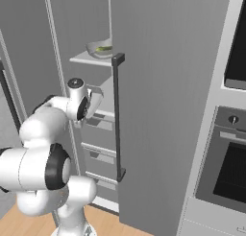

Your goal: Take the meat container that has the steak and place it on the second highest rack of the freezer. Then take the vegetable container that has the cucumber and mushroom and place it on the highest rack of the freezer.

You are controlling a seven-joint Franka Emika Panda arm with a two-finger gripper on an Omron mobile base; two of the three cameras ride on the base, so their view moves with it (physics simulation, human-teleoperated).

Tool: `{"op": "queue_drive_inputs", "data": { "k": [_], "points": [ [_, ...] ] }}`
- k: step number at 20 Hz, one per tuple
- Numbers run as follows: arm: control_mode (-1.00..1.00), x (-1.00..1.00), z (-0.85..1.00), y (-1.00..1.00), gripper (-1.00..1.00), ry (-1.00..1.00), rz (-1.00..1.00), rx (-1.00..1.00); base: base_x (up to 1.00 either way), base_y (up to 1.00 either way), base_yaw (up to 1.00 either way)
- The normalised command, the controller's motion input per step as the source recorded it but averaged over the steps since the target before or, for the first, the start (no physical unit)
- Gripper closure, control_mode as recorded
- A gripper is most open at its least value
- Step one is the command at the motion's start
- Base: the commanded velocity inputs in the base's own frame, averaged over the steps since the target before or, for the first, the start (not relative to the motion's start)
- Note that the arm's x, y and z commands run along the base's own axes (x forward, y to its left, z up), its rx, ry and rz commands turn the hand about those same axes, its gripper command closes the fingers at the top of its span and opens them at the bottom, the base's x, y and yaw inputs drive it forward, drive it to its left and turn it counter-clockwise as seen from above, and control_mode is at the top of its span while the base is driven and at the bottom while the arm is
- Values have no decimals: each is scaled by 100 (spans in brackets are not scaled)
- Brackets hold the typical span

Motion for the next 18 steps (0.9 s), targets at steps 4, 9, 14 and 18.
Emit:
{"op": "queue_drive_inputs", "data": {
  "k": [4,9,14,18],
  "points": [
    [-100,91,-23,0,100,3,-1,0,0,0,0],
    [-100,77,-37,0,100,0,0,0,0,0,0],
    [-100,76,-38,1,100,0,-1,-4,0,0,0],
    [-100,81,-18,3,100,0,-3,-3,0,0,0]
  ]
}}
